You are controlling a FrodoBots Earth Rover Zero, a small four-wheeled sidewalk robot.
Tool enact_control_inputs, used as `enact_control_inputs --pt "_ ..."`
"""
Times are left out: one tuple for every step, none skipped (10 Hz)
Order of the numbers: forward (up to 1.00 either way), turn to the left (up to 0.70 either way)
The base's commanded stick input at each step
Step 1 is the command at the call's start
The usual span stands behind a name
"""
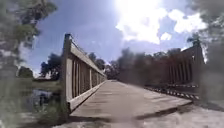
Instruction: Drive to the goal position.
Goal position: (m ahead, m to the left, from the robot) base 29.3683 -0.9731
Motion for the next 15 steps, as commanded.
enact_control_inputs --pt "0.70 0.00" --pt "0.70 0.00" --pt "0.70 0.00" --pt "0.70 0.00" --pt "0.70 0.00" --pt "0.70 0.00" --pt "0.70 0.00" --pt "0.70 0.00" --pt "0.70 0.00" --pt "0.70 0.00" --pt "0.70 0.00" --pt "0.70 0.00" --pt "0.70 0.00" --pt "0.70 0.00" --pt "0.70 0.00"
